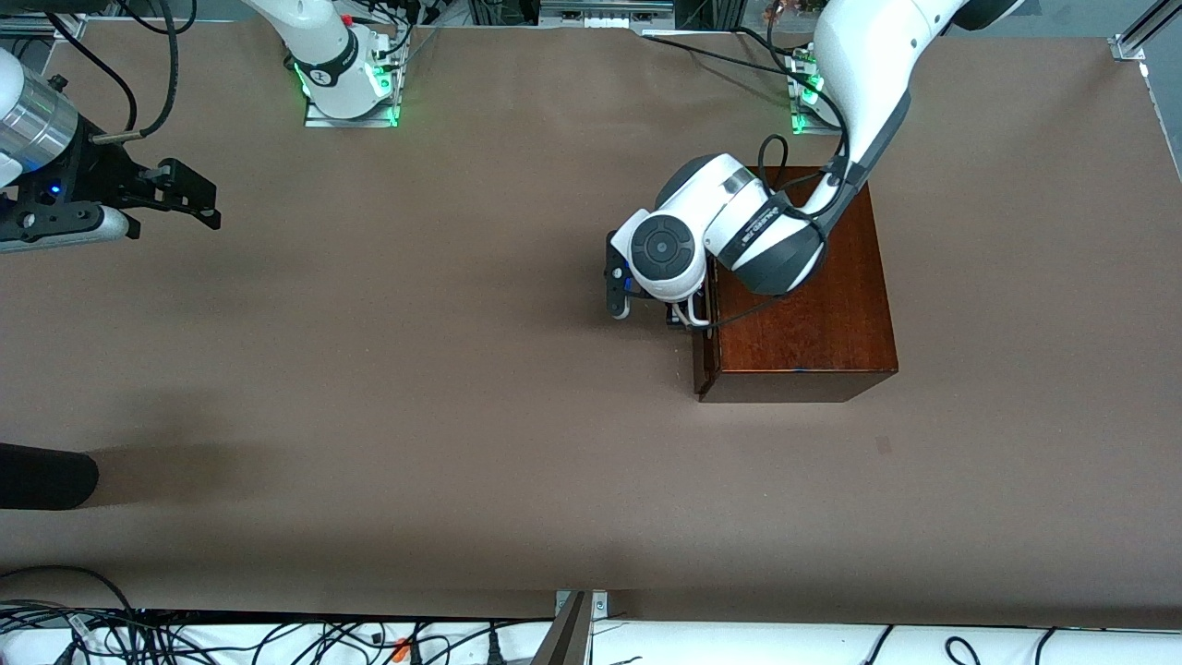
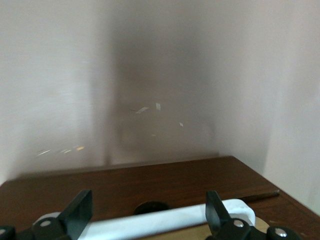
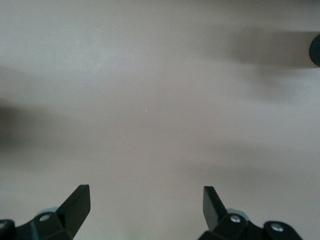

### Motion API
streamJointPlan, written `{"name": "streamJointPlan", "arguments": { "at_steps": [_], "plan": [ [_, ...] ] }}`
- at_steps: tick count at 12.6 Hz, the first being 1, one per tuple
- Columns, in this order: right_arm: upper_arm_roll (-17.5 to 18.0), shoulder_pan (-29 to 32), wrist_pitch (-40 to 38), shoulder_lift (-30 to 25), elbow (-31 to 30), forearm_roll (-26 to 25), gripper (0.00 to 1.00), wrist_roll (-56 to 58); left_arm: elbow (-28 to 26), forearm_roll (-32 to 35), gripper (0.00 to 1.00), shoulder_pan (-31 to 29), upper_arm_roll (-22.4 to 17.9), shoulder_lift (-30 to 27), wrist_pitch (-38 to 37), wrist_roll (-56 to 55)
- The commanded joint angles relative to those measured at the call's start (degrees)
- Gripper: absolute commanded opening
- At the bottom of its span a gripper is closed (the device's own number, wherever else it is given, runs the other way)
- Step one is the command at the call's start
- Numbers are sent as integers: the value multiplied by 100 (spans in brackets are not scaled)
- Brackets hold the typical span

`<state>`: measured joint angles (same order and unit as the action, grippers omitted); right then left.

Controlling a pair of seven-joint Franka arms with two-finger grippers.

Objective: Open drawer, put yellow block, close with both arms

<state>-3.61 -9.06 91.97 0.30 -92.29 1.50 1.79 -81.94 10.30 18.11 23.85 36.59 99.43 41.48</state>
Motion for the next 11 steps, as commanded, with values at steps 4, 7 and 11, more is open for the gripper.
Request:
{"name": "streamJointPlan", "arguments": {
  "at_steps": [4,7,11],
  "plan": [
    [36,44,-83,-38,45,-45,100,-91,56,-740,100,-808,41,-1468,-862,-1756],
    [36,44,-83,-38,45,-36,100,-100,380,-688,100,-1432,-12,-1848,-1819,-1802],
    [27,53,-83,-38,45,-36,100,-100,234,-897,100,-1524,-1403,-2627,-2035,-1801]
  ]
}}
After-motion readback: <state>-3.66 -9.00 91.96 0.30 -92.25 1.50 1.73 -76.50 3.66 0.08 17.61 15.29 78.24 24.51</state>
